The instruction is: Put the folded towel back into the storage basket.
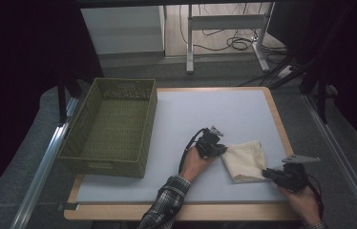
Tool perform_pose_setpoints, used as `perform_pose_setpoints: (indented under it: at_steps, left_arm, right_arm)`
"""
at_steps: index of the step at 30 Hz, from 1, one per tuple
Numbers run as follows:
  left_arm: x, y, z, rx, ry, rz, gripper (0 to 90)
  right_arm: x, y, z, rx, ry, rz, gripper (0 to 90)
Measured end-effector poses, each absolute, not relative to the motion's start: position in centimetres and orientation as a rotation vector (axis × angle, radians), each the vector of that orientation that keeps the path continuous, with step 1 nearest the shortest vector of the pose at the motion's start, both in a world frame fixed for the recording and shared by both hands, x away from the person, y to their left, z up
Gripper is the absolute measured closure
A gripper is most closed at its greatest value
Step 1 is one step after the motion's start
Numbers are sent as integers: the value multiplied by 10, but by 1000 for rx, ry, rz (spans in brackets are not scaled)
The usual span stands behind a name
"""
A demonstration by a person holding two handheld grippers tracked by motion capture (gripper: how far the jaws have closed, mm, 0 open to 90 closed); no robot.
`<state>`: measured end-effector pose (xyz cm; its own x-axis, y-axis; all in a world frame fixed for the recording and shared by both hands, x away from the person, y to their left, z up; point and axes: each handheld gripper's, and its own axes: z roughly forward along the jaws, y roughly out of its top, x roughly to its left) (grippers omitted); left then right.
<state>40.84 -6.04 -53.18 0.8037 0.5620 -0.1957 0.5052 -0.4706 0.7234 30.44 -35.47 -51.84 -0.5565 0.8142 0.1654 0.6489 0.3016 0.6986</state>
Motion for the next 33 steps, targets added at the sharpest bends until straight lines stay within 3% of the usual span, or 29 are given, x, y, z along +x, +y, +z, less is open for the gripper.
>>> perform_pose_setpoints:
  at_steps: [33]
  left_arm:
    - [399,-16,-471,2111,774,288,856]
  right_arm:
    - [317,-322,-480,1204,2323,1254,835]
